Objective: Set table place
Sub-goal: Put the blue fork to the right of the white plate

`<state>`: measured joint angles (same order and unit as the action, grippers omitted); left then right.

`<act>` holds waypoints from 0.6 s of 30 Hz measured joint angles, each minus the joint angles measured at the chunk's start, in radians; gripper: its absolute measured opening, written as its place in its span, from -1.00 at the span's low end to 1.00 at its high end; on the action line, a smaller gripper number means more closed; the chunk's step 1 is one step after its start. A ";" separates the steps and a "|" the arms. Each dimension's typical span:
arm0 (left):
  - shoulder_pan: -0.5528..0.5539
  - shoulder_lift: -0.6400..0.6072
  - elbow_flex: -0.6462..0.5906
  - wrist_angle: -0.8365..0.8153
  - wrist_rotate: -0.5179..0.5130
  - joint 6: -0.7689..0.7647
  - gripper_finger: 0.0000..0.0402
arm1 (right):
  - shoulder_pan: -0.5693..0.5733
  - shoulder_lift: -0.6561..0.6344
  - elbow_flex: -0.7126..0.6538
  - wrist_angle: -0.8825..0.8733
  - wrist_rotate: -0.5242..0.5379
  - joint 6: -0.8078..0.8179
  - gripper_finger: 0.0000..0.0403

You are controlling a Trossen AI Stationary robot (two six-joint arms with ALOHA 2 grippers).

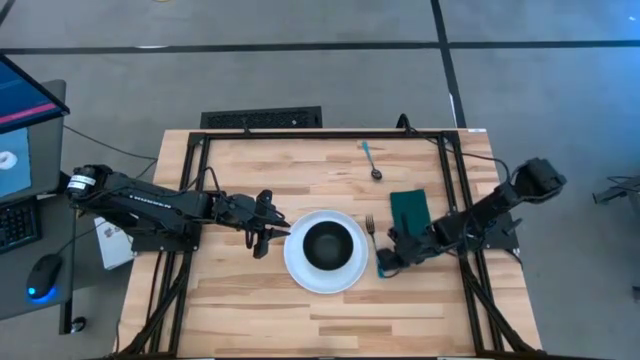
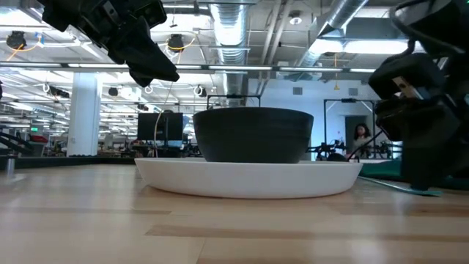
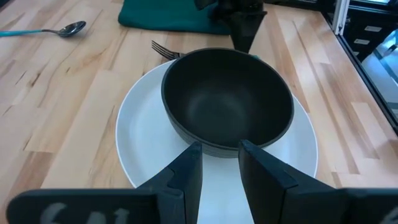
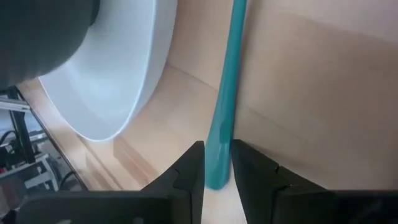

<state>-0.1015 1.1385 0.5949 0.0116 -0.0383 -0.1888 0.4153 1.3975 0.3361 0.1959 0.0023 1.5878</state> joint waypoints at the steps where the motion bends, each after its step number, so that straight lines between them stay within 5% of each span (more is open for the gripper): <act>1: 0.000 0.000 0.000 0.000 0.000 0.000 -0.53 | 0.012 0.000 0.000 0.000 0.010 0.011 -0.47; 18: 0.000 0.000 0.000 0.000 0.000 -0.027 -0.53 | 0.123 0.001 0.006 0.022 0.119 0.080 -0.47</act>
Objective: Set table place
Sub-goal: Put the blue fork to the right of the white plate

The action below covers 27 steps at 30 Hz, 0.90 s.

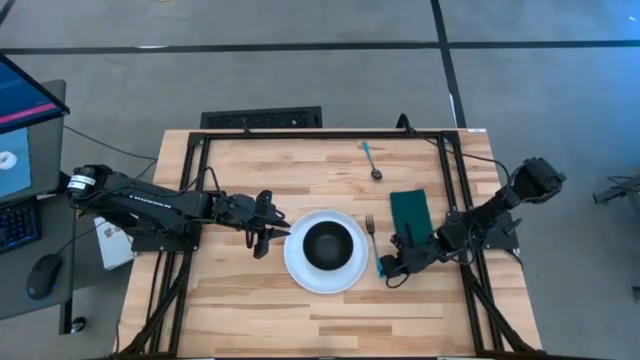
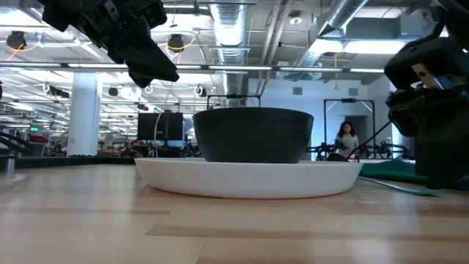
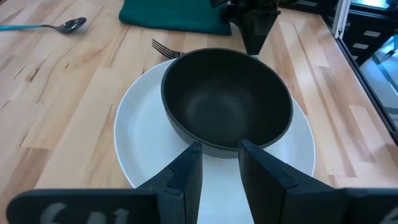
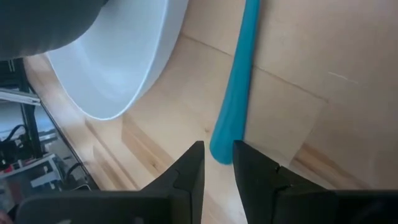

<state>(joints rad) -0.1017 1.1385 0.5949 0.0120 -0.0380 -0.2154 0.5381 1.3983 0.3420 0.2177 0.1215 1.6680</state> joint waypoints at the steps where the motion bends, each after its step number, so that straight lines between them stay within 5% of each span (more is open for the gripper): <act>1: 0.000 0.000 0.000 0.000 0.000 -0.005 -0.53 | 0.000 0.000 0.003 -0.006 0.001 0.000 -0.47; 16: 0.000 0.000 0.000 0.000 0.000 -0.010 -0.53 | -0.003 0.002 0.068 -0.127 0.007 -0.026 -0.47; 27: 0.000 0.000 0.000 -0.003 0.001 -0.010 -0.53 | -0.004 0.117 0.138 -0.164 -0.004 -0.034 -0.47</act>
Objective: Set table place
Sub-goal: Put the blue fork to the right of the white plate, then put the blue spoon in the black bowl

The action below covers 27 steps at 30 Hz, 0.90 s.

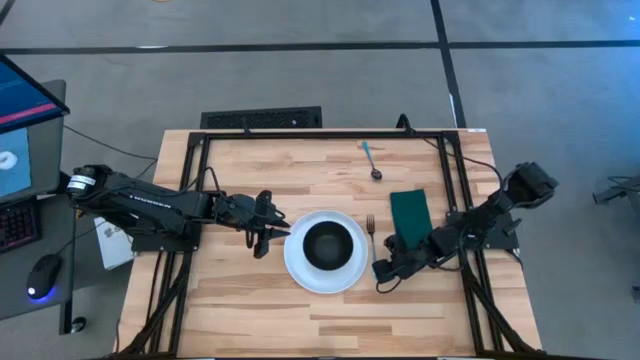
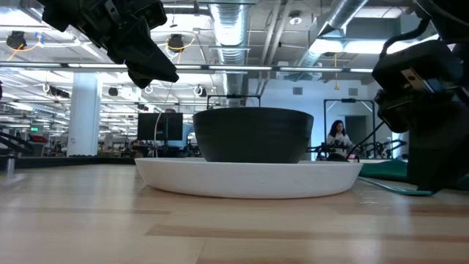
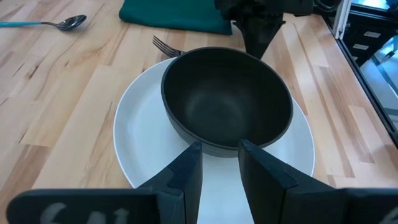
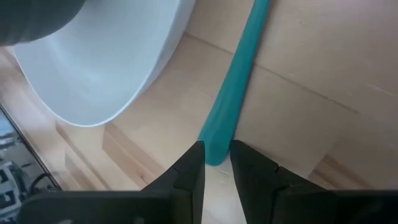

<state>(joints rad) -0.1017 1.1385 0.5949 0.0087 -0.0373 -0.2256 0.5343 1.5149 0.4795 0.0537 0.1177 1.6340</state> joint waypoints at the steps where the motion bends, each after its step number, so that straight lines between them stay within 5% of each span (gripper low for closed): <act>1: 0.000 0.000 0.000 0.000 0.000 0.000 -0.53 | 0.000 0.003 0.006 -0.004 -0.001 -0.011 -0.47; 15: 0.000 0.000 0.000 -0.004 0.000 -0.006 -0.53 | -0.021 -0.014 0.018 -0.074 -0.016 -0.033 -0.47; 27: 0.000 0.000 0.000 -0.004 -0.033 0.008 -0.53 | -0.281 -0.371 0.011 -0.268 0.097 -0.472 -0.47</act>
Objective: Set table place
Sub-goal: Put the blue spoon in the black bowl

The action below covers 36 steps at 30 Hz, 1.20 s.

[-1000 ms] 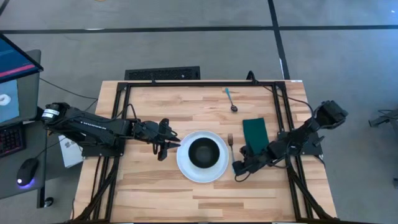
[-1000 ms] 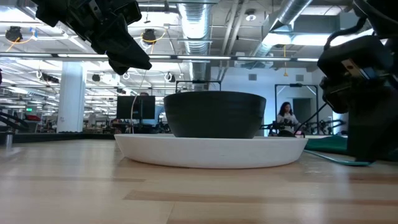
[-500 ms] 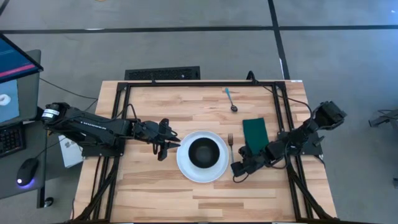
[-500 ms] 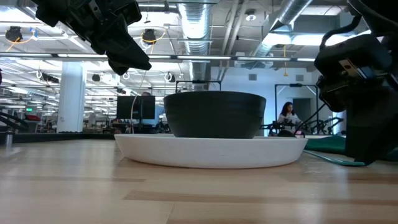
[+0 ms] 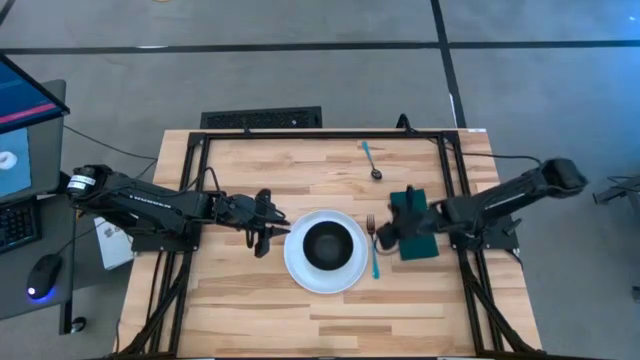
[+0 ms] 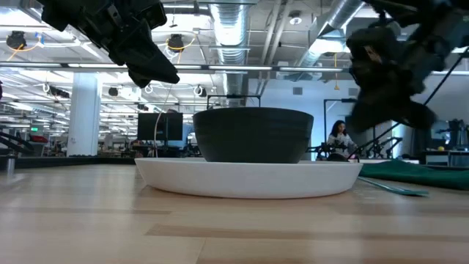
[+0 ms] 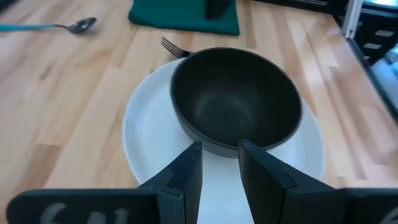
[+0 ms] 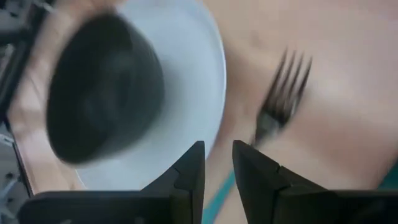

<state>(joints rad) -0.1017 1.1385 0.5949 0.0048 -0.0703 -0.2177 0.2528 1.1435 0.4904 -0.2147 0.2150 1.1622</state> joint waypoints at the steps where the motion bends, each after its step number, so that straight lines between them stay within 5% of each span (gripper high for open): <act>1: 0.000 0.000 0.000 0.000 -0.013 0.012 -0.53 | -0.033 -0.024 0.000 0.001 0.000 -0.053 -0.47; 12: 0.000 0.000 0.000 0.000 -0.044 0.037 -0.53 | -0.454 -0.089 0.001 -0.062 -0.020 -0.273 -0.47; 17: 0.002 0.000 0.000 -0.015 -0.064 0.050 -0.53 | -0.631 -0.033 0.001 -0.025 -0.136 -0.288 -0.47; 28: 0.003 0.000 0.000 -0.015 -0.089 0.057 -0.53 | -0.794 0.210 0.002 0.166 -0.231 -0.308 -0.41; 36: 0.003 0.000 0.000 -0.064 -0.095 0.130 -0.53 | -0.859 0.321 0.002 0.232 -0.278 -0.307 -0.10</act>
<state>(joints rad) -0.0986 1.1386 0.5949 -0.0596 -0.1654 -0.0874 -0.6065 1.4646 0.4927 0.0177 -0.0635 0.8555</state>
